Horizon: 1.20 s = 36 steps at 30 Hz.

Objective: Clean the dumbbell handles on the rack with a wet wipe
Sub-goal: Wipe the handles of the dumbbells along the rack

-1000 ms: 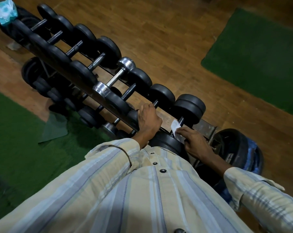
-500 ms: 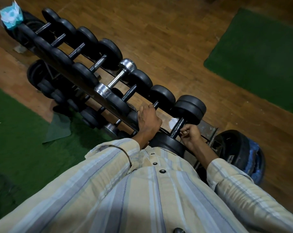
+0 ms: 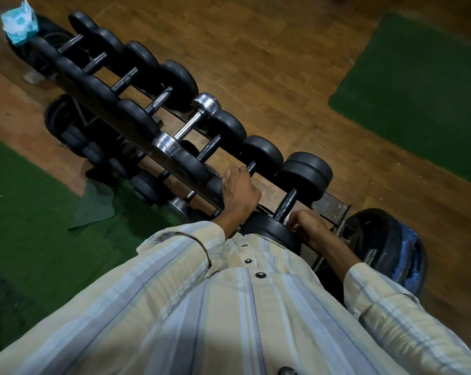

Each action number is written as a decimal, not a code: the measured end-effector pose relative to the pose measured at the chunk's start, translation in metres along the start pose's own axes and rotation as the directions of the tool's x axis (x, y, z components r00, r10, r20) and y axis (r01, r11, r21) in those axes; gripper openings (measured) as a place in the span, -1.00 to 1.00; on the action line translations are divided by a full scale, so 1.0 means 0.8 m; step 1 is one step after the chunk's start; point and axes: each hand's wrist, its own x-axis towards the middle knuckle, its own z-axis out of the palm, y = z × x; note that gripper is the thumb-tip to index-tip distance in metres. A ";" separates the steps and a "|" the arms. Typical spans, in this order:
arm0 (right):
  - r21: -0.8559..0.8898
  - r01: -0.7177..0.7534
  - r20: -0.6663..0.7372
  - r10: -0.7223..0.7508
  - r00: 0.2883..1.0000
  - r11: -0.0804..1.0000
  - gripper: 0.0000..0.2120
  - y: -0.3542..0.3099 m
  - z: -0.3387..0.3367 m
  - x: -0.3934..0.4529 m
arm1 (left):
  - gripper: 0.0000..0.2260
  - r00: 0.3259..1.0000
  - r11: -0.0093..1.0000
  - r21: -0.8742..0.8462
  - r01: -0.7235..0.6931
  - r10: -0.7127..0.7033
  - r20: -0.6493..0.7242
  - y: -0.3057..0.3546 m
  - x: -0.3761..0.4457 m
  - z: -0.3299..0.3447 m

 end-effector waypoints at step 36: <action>-0.706 0.704 0.658 -0.443 0.609 -0.080 -0.45 -0.028 -0.023 0.017 | -0.72 0.999 0.999 -0.016 -0.048 0.048 0.015 -0.007 -0.005 -0.009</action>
